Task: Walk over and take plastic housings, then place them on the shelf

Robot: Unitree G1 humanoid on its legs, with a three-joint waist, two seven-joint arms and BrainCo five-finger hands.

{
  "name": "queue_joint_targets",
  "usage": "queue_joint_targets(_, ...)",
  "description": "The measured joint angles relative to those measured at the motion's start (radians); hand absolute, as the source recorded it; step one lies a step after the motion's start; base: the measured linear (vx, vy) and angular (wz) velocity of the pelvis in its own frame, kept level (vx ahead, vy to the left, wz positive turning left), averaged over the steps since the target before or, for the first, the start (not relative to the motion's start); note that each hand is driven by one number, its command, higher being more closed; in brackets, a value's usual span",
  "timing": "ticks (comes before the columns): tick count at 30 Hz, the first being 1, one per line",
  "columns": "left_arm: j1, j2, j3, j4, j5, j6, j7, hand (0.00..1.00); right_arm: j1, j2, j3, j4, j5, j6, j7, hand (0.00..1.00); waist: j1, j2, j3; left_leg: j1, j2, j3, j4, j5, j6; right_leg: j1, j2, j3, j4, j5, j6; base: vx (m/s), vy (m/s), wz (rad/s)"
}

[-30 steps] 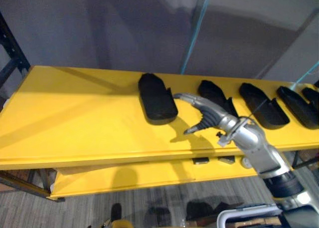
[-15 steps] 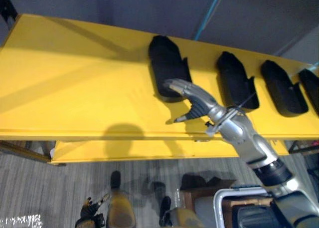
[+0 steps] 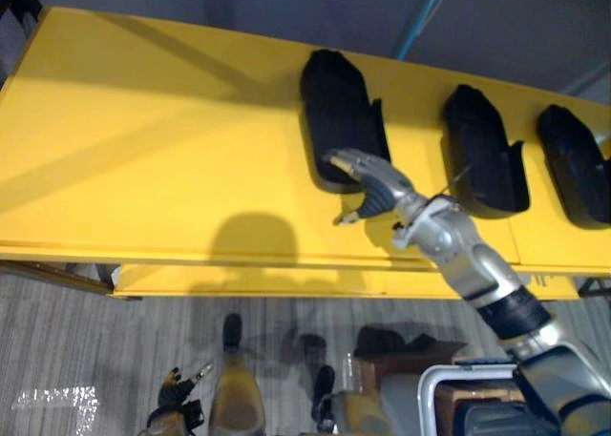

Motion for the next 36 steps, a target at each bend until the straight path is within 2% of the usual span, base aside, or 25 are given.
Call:
queue_joint_targets(4,0.0,0.0,0.001,-0.008,0.0,0.0,-0.005,0.0,-0.004,-0.004,-0.021,0.0,-0.027,0.029,0.0,0.0,-0.002,0.004,0.03,0.01,0.001,0.003,-0.003,0.0,0.0,-0.001,-0.001,0.003,0.017,-0.013,-0.004,0.0,0.0,0.0)
queue_joint_targets(8,0.0,0.0,0.0,-0.015,0.0,0.0,-0.013,0.0,-0.003,-0.009,-0.061,-0.003,-0.035,0.031,0.01,0.0,-0.005,0.004,0.031,0.008,0.002,0.013,-0.004,-0.002,0.001,-0.012,-0.003,0.01,0.023,-0.015,-0.004,0.01,-0.005,-0.06)
queue_joint_targets(15,-0.001,0.0,-0.038,-0.042,0.0,0.0,-0.018,0.0,0.03,-0.045,-0.076,-0.057,-0.035,0.018,0.103,0.0,-0.009,0.004,0.031,0.012,0.001,0.021,-0.004,-0.005,0.002,-0.014,-0.006,0.016,0.027,-0.015,-0.003,0.0,0.0,-0.01)
queue_joint_targets(21,0.0,0.0,-0.038,-0.037,0.0,0.0,-0.02,0.0,0.099,-0.076,-0.076,-0.2,-0.034,-0.025,0.181,0.0,-0.011,0.004,0.03,0.027,-0.001,0.033,-0.005,-0.006,0.002,-0.012,-0.009,0.03,0.033,-0.018,0.0,-0.01,0.004,-0.06)
queue_joint_targets(27,0.004,0.006,-0.037,-0.027,0.0,0.001,-0.02,0.0,0.17,-0.101,-0.077,-0.335,0.001,-0.059,0.243,0.0,-0.03,-0.008,0.023,0.029,-0.002,0.038,-0.009,-0.006,0.002,-0.012,-0.011,0.034,0.033,-0.016,0.004,0.0,-0.002,-0.01)
queue_joint_targets(32,0.005,0.018,-0.038,-0.015,0.0,-0.001,-0.021,0.0,0.198,-0.11,-0.077,-0.374,0.021,-0.071,0.278,0.0,-0.034,-0.028,0.009,0.036,-0.002,0.044,-0.009,-0.004,-0.001,-0.01,-0.013,0.038,0.033,-0.014,0.007,0.0,-0.009,-0.03)
queue_joint_targets(36,0.007,0.022,-0.038,0.011,0.0,-0.001,-0.021,0.0,0.227,-0.11,-0.076,-0.386,0.045,-0.085,0.292,0.0,-0.035,-0.035,0.0,0.043,-0.003,0.047,-0.01,-0.006,0.002,-0.004,-0.014,0.042,0.033,-0.013,0.007,0.0,0.002,-0.01)
